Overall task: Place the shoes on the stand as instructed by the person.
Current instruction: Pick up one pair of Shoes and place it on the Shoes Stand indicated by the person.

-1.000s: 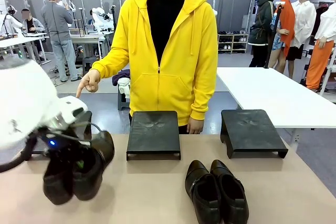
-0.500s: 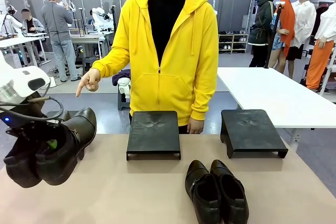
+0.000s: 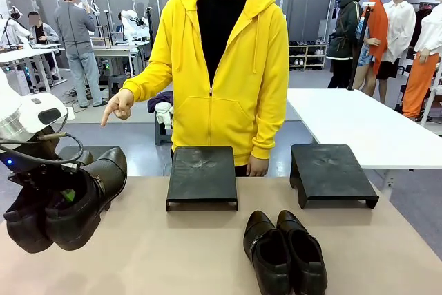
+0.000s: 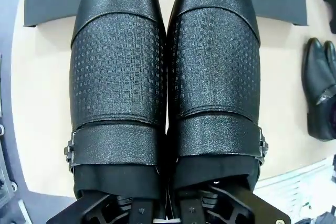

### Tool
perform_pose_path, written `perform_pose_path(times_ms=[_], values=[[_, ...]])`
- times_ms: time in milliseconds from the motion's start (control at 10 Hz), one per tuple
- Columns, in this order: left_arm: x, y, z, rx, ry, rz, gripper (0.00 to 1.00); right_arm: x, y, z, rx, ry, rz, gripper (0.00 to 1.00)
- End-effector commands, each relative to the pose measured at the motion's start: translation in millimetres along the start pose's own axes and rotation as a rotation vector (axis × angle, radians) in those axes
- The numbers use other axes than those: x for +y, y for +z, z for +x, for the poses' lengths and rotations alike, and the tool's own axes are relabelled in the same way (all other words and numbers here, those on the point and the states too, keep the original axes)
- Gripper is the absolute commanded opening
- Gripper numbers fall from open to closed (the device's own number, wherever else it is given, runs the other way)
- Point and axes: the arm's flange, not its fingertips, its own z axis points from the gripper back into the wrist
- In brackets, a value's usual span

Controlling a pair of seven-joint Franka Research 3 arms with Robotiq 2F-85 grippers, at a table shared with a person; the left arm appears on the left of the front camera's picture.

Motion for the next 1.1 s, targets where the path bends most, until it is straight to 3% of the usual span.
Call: perform_pose_path(times_ms=[0, 100, 500, 1000], values=[[0, 1, 0, -0.002, 0.000, 0.000, 0.11, 1, 0, 0, -0.004, 0.011, 0.012, 1.00], [10, 13, 9, -0.092, -0.062, 0.021, 0.11, 1, 0, 0, -0.004, 0.011, 0.012, 1.00], [67, 21, 68, -0.165, -0.107, 0.021, 0.11, 1, 0, 0, -0.004, 0.011, 0.012, 1.00], [116, -22, 142, -0.248, -0.188, 0.068, 0.11, 1, 0, 0, -0.004, 0.011, 0.012, 1.00]])
